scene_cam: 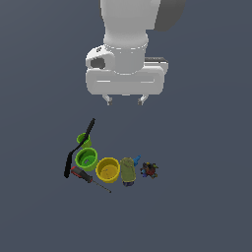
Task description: Pick up a designated object from a clutter of objects.
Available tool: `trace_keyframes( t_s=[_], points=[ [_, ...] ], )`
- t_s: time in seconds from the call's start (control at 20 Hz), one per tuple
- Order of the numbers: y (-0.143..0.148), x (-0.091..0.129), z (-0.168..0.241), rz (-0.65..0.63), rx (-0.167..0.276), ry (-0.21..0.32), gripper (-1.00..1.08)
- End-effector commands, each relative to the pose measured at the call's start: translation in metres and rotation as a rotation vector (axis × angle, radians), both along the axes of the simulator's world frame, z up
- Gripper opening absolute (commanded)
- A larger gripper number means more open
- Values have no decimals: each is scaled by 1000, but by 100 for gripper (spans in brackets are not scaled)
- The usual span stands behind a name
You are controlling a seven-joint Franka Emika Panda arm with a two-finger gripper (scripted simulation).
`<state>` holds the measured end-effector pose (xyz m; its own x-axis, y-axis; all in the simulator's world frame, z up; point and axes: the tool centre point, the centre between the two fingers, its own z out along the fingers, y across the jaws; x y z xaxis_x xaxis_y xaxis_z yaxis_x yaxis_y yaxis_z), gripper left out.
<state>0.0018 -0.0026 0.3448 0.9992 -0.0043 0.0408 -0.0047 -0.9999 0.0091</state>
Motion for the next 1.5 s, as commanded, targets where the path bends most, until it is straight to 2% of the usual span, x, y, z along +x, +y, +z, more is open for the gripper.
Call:
trace_keyframes(
  t_s=[0.0, 0.55, 0.8, 1.1, 1.45],
  points=[
    [0, 0, 0, 0, 0, 0, 28],
    [-1, -3, -4, 24, -15, 17, 28],
    [-7, 0, -12, 57, -36, 22, 28],
    [-22, 6, -31, 145, -87, 40, 28],
    [-50, 15, -70, 331, -181, 88, 28]
  ],
)
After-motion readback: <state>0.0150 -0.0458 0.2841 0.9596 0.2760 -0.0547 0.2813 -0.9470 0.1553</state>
